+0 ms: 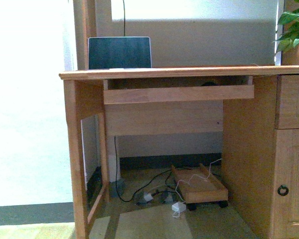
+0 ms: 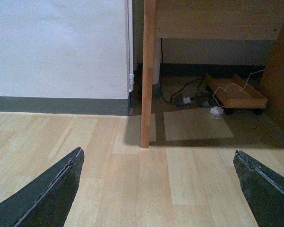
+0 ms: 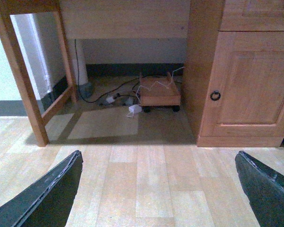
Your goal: Place mouse
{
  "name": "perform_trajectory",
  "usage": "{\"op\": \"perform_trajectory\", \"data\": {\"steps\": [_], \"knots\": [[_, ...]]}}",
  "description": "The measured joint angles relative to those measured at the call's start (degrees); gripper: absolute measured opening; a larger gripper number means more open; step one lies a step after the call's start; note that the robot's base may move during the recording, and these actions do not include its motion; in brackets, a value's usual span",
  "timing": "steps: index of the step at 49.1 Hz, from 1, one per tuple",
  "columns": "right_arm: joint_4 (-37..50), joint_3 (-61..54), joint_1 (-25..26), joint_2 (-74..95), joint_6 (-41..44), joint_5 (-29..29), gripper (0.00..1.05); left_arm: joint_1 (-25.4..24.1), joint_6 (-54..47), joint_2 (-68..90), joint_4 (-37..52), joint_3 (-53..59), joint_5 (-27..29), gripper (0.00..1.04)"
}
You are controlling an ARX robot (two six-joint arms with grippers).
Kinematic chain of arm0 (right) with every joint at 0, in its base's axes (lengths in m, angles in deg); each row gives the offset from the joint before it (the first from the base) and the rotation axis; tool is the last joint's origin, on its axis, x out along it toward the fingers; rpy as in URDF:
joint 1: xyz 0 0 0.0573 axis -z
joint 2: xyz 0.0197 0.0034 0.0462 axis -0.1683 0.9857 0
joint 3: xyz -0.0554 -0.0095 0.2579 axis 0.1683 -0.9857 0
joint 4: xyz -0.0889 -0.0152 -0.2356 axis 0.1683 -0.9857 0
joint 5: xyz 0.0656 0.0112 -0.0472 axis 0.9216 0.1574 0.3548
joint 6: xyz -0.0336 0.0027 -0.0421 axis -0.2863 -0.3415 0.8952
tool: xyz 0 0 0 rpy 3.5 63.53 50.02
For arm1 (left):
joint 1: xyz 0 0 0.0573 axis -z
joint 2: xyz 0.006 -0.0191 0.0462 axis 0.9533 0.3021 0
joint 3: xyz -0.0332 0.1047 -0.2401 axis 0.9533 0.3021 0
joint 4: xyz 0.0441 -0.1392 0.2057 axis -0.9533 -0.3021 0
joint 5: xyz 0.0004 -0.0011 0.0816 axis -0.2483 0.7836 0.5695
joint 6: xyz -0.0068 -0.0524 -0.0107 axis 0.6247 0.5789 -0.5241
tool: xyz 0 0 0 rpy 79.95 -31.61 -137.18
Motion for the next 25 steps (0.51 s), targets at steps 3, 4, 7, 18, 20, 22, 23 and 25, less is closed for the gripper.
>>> {"op": "perform_trajectory", "data": {"steps": [3, 4, 7, 18, 20, 22, 23, 25], "knots": [[0.0, 0.0, 0.0, 0.0, 0.0, 0.0, 0.97, 0.0, 0.0, 0.0, -0.02, 0.0, 0.0, 0.97], [0.0, 0.0, 0.0, 0.0, 0.0, 0.0, 0.97, 0.0, 0.02, 0.0, -0.02, 0.0, 0.0, 0.97], [0.0, 0.0, 0.0, 0.0, 0.0, 0.0, 0.97, 0.0, 0.0, 0.0, -0.02, 0.0, -0.02, 0.97], [0.0, 0.0, 0.0, 0.0, 0.0, 0.0, 0.97, 0.0, 0.0, 0.0, -0.02, 0.0, -0.02, 0.97], [0.0, 0.0, 0.0, 0.0, 0.0, 0.0, 0.97, 0.0, 0.0, 0.0, -0.02, 0.0, 0.0, 0.97], [0.0, 0.0, 0.0, 0.0, 0.0, 0.0, 0.97, 0.0, 0.0, 0.0, -0.02, 0.0, 0.0, 0.97], [0.0, 0.0, 0.0, 0.0, 0.0, 0.0, 0.97, 0.0, 0.02, 0.0, 0.0, 0.0, 0.0, 0.97], [0.0, 0.0, 0.0, 0.0, 0.0, 0.0, 0.97, 0.0, 0.0, 0.0, -0.02, 0.0, 0.0, 0.97]]}}
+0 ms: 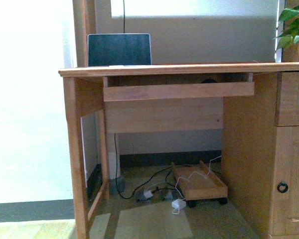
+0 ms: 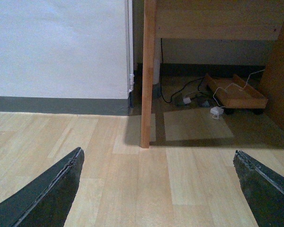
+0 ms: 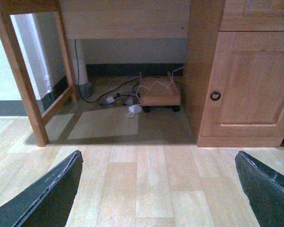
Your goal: Place mouse
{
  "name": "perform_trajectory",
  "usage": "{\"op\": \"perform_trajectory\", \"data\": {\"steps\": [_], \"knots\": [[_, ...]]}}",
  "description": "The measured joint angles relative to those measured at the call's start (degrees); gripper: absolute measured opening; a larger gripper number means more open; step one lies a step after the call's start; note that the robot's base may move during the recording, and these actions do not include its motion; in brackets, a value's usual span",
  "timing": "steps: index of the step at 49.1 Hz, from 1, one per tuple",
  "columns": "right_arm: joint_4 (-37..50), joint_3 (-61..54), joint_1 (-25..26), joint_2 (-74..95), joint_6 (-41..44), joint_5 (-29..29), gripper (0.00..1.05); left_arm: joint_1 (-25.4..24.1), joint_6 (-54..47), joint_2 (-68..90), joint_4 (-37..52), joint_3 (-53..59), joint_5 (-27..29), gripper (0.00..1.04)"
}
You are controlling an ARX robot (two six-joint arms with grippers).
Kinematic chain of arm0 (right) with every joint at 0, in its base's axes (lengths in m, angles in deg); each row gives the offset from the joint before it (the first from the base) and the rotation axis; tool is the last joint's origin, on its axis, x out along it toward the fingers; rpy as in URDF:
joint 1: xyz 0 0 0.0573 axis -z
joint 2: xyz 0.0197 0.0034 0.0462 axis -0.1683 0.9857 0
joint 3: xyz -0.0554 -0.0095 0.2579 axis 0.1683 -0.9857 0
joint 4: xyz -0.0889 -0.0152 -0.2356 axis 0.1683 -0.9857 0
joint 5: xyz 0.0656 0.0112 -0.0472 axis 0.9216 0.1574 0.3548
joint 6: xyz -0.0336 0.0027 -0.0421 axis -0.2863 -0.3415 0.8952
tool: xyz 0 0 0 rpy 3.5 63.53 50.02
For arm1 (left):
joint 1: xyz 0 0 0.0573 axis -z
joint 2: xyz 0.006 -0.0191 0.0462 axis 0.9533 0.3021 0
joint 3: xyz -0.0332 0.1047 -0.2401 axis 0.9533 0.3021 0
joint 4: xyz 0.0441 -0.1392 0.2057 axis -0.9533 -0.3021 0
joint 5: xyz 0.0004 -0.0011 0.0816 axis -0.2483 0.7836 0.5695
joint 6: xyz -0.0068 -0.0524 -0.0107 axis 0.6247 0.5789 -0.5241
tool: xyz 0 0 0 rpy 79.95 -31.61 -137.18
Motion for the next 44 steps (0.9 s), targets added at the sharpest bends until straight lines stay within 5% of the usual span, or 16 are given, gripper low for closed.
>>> {"op": "perform_trajectory", "data": {"steps": [44], "knots": [[0.0, 0.0, 0.0, 0.0, 0.02, 0.0, 0.97, 0.0, 0.0, -0.02, 0.0, 0.0, -0.02, 0.97]]}}
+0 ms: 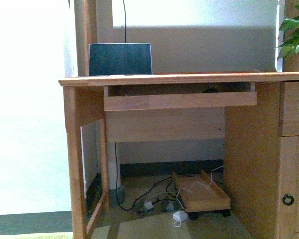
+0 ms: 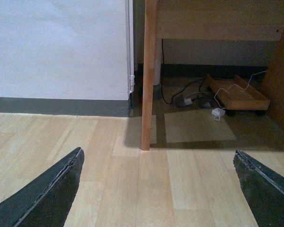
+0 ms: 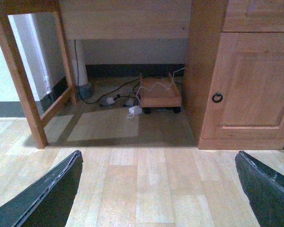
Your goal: Place mouse
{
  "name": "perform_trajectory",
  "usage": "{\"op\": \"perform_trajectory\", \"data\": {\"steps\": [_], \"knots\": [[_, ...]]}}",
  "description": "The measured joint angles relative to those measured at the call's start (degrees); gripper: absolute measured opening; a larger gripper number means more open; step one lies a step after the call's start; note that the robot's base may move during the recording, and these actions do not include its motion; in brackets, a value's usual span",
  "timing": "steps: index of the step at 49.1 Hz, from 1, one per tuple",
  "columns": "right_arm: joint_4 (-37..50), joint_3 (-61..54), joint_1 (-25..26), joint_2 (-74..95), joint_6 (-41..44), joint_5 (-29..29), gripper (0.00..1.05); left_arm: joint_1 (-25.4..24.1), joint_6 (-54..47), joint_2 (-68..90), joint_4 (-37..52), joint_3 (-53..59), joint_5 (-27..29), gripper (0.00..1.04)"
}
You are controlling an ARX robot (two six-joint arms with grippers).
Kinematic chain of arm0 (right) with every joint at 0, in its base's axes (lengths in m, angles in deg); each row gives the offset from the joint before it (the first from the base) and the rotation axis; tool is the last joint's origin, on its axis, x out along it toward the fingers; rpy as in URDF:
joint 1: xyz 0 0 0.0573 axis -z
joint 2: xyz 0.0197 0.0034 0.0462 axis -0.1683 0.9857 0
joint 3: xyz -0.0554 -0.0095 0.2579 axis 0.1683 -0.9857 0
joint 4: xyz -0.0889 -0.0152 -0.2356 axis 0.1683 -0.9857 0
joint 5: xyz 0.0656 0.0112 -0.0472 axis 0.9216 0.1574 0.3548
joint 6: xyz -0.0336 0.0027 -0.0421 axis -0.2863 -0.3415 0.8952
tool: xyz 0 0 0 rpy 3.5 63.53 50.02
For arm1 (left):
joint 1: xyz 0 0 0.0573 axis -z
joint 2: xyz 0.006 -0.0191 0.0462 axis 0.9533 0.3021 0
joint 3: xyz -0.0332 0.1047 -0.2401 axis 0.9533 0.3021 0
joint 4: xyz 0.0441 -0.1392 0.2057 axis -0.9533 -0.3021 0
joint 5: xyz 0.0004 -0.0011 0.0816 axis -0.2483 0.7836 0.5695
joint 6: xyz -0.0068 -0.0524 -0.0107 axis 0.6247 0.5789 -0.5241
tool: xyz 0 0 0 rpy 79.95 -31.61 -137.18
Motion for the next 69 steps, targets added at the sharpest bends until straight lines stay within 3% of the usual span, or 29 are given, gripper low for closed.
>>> {"op": "perform_trajectory", "data": {"steps": [69], "knots": [[-0.02, 0.0, 0.02, -0.04, -0.02, -0.02, 0.97, 0.0, 0.0, 0.0, 0.0, 0.0, -0.04, 0.97]]}}
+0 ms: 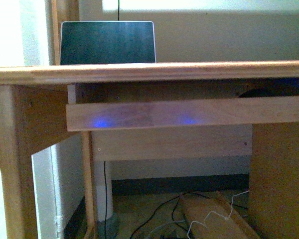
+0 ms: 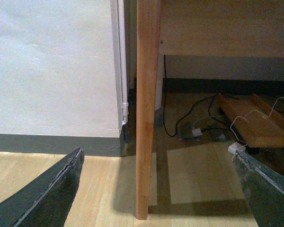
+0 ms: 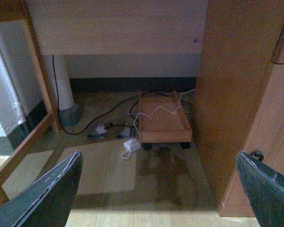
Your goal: Place mouse
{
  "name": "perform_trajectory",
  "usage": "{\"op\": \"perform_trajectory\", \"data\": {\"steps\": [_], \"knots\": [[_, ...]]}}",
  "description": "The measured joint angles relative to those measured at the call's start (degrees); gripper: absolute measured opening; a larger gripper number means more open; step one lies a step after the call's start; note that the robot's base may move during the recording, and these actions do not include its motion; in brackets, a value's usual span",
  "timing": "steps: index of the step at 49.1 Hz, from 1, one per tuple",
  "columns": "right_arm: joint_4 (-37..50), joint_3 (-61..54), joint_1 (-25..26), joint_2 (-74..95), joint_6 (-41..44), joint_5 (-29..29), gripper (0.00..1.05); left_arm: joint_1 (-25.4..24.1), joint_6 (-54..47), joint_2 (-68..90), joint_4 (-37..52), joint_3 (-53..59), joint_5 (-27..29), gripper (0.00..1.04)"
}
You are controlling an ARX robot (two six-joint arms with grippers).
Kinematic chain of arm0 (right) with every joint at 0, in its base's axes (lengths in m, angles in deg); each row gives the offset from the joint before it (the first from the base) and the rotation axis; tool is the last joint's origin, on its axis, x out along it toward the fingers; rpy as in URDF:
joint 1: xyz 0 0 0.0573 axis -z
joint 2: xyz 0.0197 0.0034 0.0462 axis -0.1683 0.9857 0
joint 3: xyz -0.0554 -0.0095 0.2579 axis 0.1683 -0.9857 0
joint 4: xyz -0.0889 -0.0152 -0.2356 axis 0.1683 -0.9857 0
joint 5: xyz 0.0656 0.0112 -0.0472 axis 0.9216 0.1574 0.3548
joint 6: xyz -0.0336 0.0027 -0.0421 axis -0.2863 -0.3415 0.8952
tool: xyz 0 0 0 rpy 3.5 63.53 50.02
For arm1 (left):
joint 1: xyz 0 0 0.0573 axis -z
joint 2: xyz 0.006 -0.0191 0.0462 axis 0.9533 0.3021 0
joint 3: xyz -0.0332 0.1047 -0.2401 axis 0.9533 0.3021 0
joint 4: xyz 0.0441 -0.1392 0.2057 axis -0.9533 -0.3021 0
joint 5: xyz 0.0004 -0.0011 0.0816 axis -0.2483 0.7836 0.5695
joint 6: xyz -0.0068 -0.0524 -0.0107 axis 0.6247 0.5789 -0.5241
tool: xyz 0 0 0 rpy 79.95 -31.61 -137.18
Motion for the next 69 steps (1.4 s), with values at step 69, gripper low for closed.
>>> {"op": "perform_trajectory", "data": {"steps": [69], "knots": [[0.0, 0.0, 0.0, 0.0, 0.0, 0.04, 0.97, -0.17, -40.68, 80.61, 54.21, -16.09, -10.19, 0.97]]}}
